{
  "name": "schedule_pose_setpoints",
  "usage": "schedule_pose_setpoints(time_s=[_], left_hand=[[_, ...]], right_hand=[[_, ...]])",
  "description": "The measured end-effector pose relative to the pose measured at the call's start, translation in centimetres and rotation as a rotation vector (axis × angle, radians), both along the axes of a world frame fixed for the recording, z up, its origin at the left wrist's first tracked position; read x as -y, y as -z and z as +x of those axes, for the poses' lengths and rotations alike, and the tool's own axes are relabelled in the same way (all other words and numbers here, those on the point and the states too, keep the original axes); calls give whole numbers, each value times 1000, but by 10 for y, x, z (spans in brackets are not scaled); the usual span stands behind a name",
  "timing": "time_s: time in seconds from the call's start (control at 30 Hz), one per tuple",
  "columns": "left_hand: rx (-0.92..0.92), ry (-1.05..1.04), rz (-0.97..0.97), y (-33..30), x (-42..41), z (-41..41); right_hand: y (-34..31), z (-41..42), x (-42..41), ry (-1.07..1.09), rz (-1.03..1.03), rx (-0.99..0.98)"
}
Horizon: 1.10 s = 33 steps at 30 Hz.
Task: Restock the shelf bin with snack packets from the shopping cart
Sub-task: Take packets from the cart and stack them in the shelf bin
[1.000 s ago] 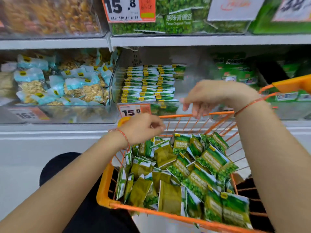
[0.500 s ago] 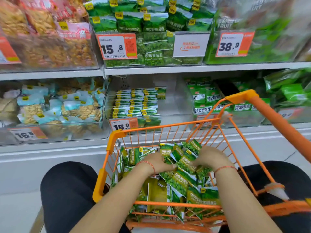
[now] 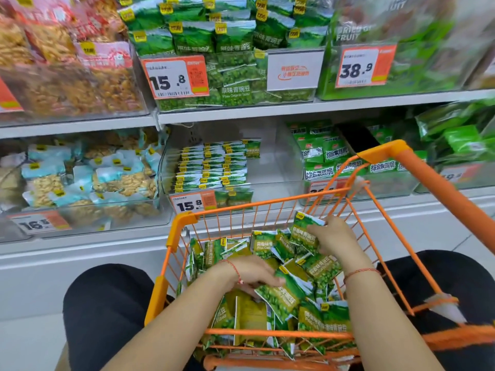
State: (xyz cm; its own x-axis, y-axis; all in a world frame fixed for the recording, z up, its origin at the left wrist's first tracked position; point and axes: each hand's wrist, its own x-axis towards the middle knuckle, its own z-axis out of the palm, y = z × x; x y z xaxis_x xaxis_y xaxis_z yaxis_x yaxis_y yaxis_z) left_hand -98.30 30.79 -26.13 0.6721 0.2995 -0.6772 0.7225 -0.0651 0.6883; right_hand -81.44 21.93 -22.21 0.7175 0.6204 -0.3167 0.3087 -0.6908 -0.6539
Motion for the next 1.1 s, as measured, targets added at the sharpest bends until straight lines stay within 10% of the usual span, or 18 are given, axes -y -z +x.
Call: schedule_pose_setpoints(time_s=[0.33,0.53,1.1], left_hand=[[346,-211,128,-16,-27,-15],[618,-388,21,-21,-25,-14],[781,-479,160,-24,-25,-16]], right_hand=[[-4,-2,-1,190,328,-218],[-14,-22,-2,-48,348,-238],[-19,-41,-3,-189,541,-464]])
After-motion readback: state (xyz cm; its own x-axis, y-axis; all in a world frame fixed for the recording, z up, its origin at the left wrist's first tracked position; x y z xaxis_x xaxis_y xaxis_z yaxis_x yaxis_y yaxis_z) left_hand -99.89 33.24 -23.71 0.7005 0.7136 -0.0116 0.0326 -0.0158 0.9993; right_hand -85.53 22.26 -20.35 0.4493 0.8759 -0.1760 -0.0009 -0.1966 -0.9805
